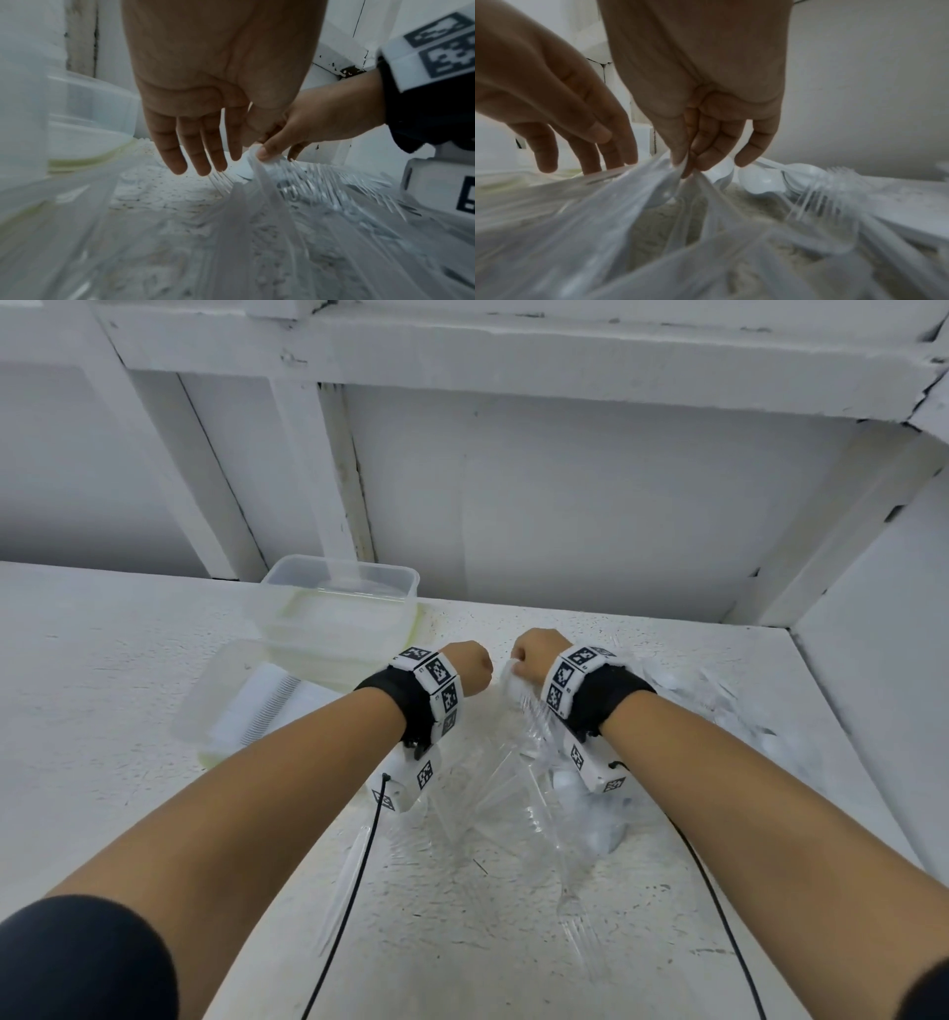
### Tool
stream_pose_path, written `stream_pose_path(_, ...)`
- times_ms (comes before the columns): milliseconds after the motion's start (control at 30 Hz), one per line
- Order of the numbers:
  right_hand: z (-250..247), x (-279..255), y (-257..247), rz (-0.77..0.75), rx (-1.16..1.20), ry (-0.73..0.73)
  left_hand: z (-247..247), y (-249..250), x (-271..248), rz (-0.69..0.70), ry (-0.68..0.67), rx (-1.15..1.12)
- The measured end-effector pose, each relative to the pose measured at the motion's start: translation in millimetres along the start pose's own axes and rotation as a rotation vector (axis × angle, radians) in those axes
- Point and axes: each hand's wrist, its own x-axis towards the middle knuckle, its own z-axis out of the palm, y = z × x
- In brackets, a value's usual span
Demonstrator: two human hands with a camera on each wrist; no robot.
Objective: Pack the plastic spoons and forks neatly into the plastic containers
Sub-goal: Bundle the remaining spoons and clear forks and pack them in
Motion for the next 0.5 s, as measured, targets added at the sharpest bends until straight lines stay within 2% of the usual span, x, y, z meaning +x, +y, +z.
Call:
stream_pose_path(167,-14.1,-11.5,10.7,0.063,0.255,0.195,1.0,1.6,4.6,0.012,0.002,-0.022)
stream_pose_path(300,-22.9,-24.3,18.2,0.149,0.572,0.332,3.1,6.1,12.1,0.009,0.025,-0.042)
stream_pose_path(500,-32.9,-45.8,25.5,0.069,0.764,0.609,9.3,17.0,24.3,-0.009,-0.097,0.092)
